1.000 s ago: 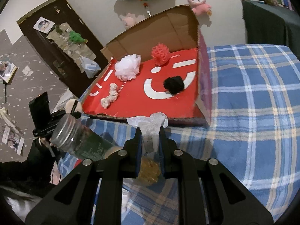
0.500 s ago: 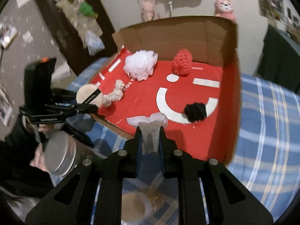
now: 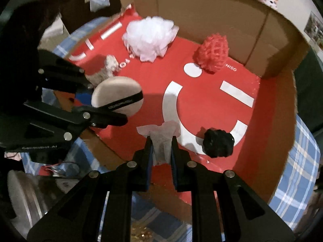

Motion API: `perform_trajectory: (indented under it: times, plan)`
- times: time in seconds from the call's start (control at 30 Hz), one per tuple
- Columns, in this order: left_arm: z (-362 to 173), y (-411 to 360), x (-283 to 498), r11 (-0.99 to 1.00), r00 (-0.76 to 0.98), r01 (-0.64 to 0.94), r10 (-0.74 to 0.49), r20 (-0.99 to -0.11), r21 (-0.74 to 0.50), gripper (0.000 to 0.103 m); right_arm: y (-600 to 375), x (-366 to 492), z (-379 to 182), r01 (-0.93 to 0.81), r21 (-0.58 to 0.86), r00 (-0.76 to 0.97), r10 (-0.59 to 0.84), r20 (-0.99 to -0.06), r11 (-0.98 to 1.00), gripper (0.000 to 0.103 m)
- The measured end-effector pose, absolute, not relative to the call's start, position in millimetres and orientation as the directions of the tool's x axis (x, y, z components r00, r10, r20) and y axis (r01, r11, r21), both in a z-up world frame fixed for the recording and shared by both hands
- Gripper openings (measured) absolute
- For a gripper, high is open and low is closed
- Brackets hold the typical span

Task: Organize soft objects
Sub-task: 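Open the right tool releasing the tissue while the left tool drops the makeup puff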

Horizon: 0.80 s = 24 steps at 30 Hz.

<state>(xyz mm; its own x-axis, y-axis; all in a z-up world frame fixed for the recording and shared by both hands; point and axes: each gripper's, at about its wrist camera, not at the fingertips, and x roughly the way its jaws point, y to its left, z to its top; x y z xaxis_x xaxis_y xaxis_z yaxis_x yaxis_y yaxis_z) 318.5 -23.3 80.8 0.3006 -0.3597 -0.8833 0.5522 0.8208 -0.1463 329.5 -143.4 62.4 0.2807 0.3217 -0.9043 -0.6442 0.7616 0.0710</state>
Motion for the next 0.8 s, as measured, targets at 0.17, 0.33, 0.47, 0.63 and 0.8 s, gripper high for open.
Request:
perform_trajectory:
  times: [0.17,0.33,0.47,0.63,0.8]
  plan:
    - [71.6,-30.1,327.4,0.825,0.273,0.552,-0.321,-0.907,-0.126,0.016,-138.3,340.9,53.9,-0.641,0.067,0.257,0.296,-0.920,0.765,0.015]
    - [62.7,-30.1,333.4,0.833,0.255,0.542,-0.292,-0.922,-0.114,0.031,-136.5,350.9,46.1,-0.631,0.072,0.235,0.279,-0.931,0.772,0.016]
    - [62.1,-27.4,335.0,0.834,0.262,0.540,-0.294,-0.919,-0.113,0.041,-136.8,353.2,45.0,-0.633,0.081,0.232,0.289,-0.929,0.770,0.016]
    - [64.9,-22.4,334.8,0.834,0.281,0.542,-0.293,-0.914,-0.101,0.052,-136.6,352.3,44.7,-0.638,0.069,0.241,0.284,-0.928,0.767,0.019]
    - [65.7,-17.2,333.9,0.838,0.294,0.538,-0.286,-0.912,-0.090,0.061,-136.2,349.4,42.7,-0.635,0.055,0.250,0.272,-0.929,0.770,0.024]
